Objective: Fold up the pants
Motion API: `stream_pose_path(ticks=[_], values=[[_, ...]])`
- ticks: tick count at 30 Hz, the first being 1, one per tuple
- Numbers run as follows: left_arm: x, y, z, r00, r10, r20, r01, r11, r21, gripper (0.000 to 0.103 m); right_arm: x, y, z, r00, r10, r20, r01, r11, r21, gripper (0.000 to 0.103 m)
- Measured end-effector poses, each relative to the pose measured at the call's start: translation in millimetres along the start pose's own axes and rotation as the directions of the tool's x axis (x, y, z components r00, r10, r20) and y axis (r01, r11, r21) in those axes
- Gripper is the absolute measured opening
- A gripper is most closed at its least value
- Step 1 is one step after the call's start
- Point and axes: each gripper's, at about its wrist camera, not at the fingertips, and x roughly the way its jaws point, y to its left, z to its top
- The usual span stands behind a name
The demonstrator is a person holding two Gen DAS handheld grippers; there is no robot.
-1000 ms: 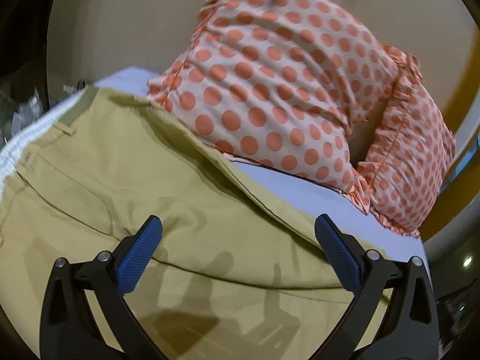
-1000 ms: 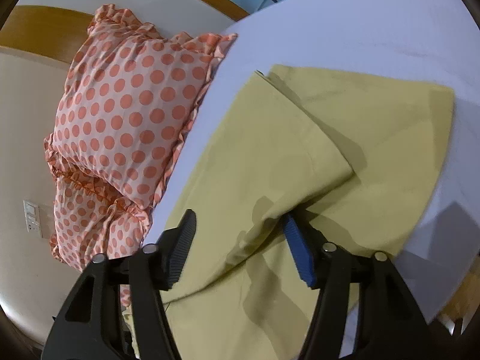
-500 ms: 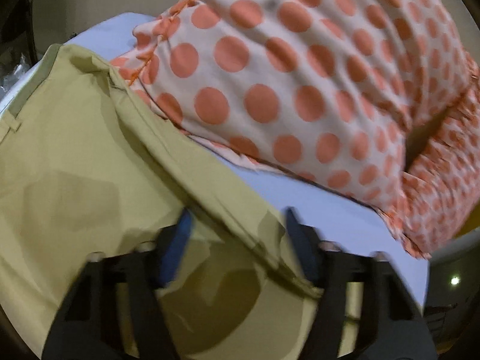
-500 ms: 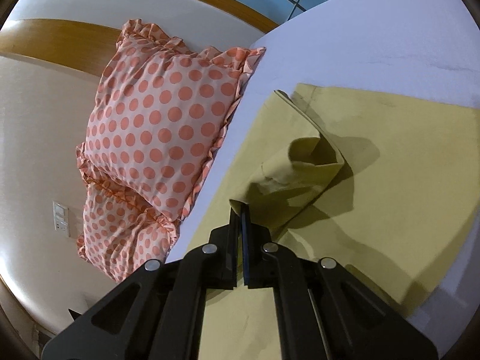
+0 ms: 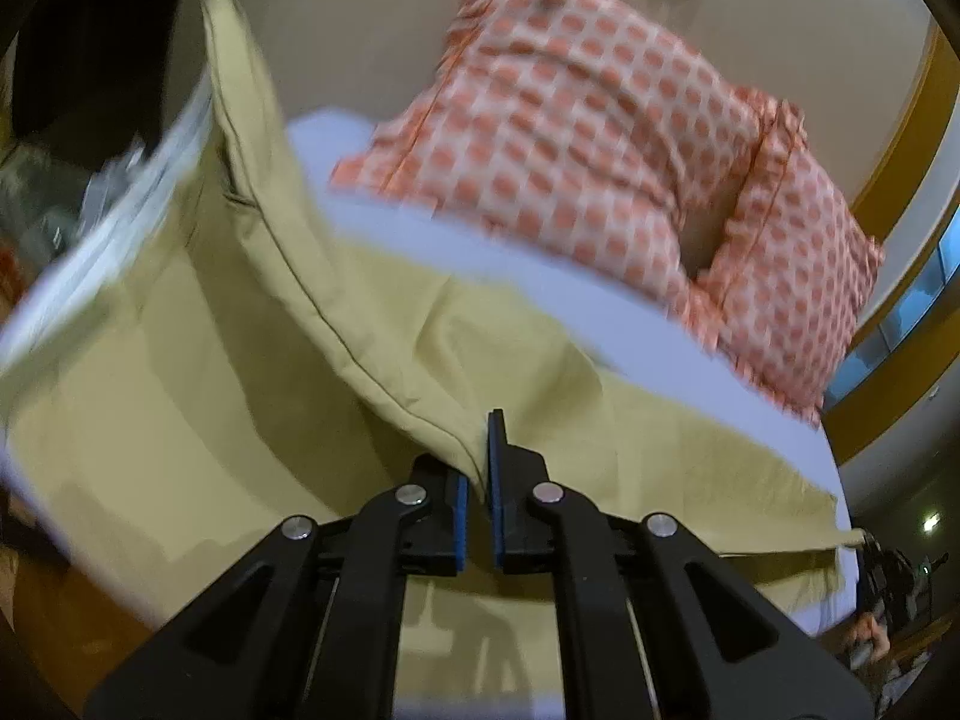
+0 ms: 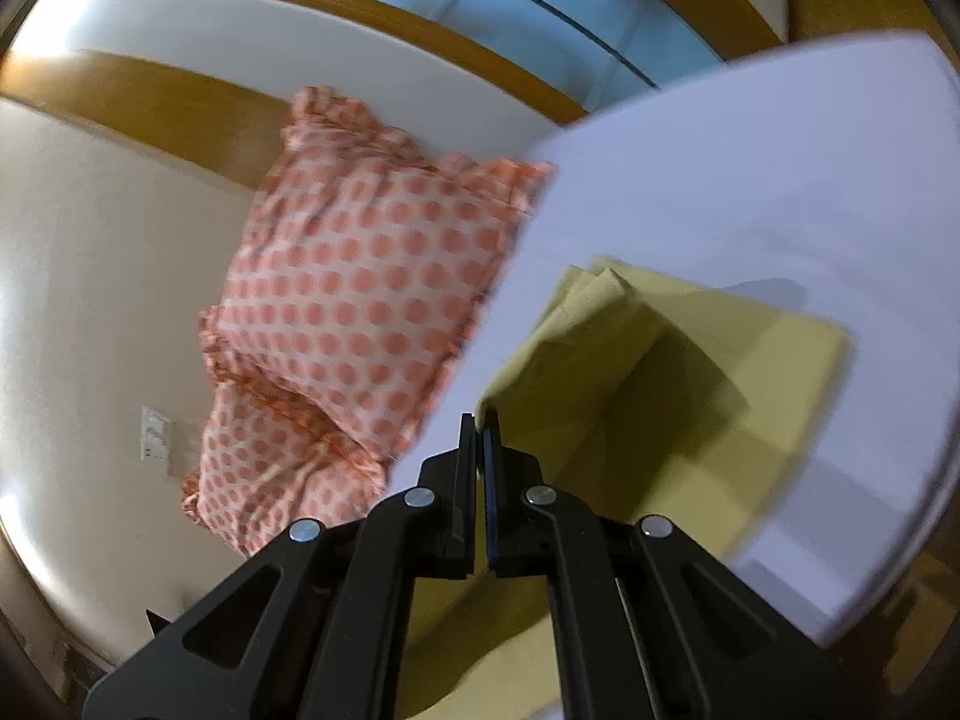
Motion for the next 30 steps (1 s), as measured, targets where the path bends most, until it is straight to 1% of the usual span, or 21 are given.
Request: stream_pose_path(ticks=[2,5,7,8,9,10,11,13,14,16,17,18,19,20,22,23,24,25,26,28,30], values=[[-3.4,12.0,-28.5,0.999,-0.015,-0.031,0.013,0.999,-0.043,0.006,-1.7,-15.7,-4.9,0.999,-0.034,-0.013,0.034,0.999,0.026,0.002],[-5.2,23.3,-54.5,0.999,-0.015,-0.035,0.013,0.998,-0.068,0.007,-6.0,-23.0,-9.9,0.996,-0.092,-0.018,0.092,0.996,-0.008,0.002],[-5.9,27.3,-66.8,0.999,-0.019,-0.041,0.015,0.997,-0.079,0.009,-13.1,-23.3,-11.0,0.992,-0.128,-0.009,0.128,0.991,-0.031,0.007],[-6.1,26.2,-71.8,0.999,-0.022,-0.039,0.019,0.996,-0.082,0.011,-18.5,-24.7,-10.4,0.989,-0.148,0.006,0.148,0.988,-0.029,0.024],[-9.9,26.5,-77.9,1.000,-0.016,-0.027,0.014,0.997,-0.076,0.014,-26.8,-27.9,-8.9,0.985,-0.168,0.033,0.169,0.985,-0.022,0.054],[-13.6,26.9,-80.6,1.000,0.003,-0.014,-0.004,0.998,-0.070,0.024,-32.5,-29.7,-7.9,0.981,-0.183,0.058,0.184,0.983,-0.016,0.068],[-18.7,27.9,-83.4,1.000,0.018,0.008,-0.018,0.998,-0.063,0.033,-37.4,-31.3,-7.2,0.977,-0.196,0.084,0.198,0.980,-0.014,0.073],[-31.6,34.7,-87.4,0.998,0.029,0.050,-0.025,0.997,-0.073,0.042,-44.5,-35.0,-5.7,0.964,-0.230,0.130,0.236,0.971,-0.032,0.073],[-37.8,39.3,-88.0,0.997,0.034,0.069,-0.028,0.996,-0.084,0.046,-44.2,-35.9,-5.2,0.962,-0.234,0.140,0.242,0.969,-0.043,0.073],[-51.3,49.5,-88.7,0.992,0.047,0.116,-0.034,0.993,-0.114,0.050,-39.4,-35.0,-6.1,0.962,-0.228,0.151,0.241,0.968,-0.073,0.073],[-57.0,53.8,-89.2,0.989,0.061,0.136,-0.043,0.991,-0.127,0.052,-34.8,-33.4,-7.0,0.964,-0.220,0.149,0.235,0.968,-0.094,0.070],[-61.3,57.9,-89.7,0.985,0.071,0.155,-0.050,0.989,-0.137,0.054,-26.1,-32.1,-9.7,0.971,-0.201,0.133,0.217,0.969,-0.118,0.062],[-66.7,62.6,-90.4,0.981,0.085,0.177,-0.057,0.986,-0.153,0.056,-20.9,-30.6,-12.4,0.972,-0.197,0.126,0.214,0.968,-0.135,0.061],[-70.8,66.8,-90.8,0.977,0.095,0.192,-0.062,0.984,-0.170,0.057,-18.6,-26.5,-15.5,0.969,-0.203,0.142,0.225,0.960,-0.166,0.054],[-76.8,73.3,-90.6,0.972,0.107,0.210,-0.066,0.979,-0.191,0.058,-14.5,-24.0,-19.2,0.962,-0.218,0.162,0.249,0.947,-0.201,0.050],[-79.3,76.3,-90.2,0.970,0.114,0.216,-0.071,0.978,-0.197,0.059,-15.3,-25.3,-19.8,0.959,-0.222,0.177,0.256,0.945,-0.203,0.043],[-81.3,79.1,-90.0,0.967,0.122,0.224,-0.076,0.977,-0.201,0.060,-16.4,-29.1,-19.2,0.953,-0.234,0.192,0.273,0.940,-0.207,0.031],[-81.6,80.0,-89.2,0.966,0.124,0.228,-0.078,0.976,-0.204,0.060,-17.9,-31.0,-18.9,0.949,-0.242,0.203,0.285,0.933,-0.219,0.015],[-82.1,82.1,-89.1,0.965,0.127,0.231,-0.079,0.975,-0.207,0.061,-17.5,-32.5,-17.5,0.955,-0.219,0.198,0.265,0.931,-0.249,0.004],[-81.4,85.8,-87.8,0.964,0.130,0.230,-0.080,0.973,-0.215,0.061,-13.7,-31.1,-20.0,0.942,-0.273,0.195,0.320,0.904,-0.284,0.004],[-81.4,89.2,-88.4,0.965,0.127,0.230,-0.075,0.972,-0.221,0.061,-11.6,-24.3,-25.6,0.923,-0.326,0.203,0.377,0.869,-0.320,0.013]])
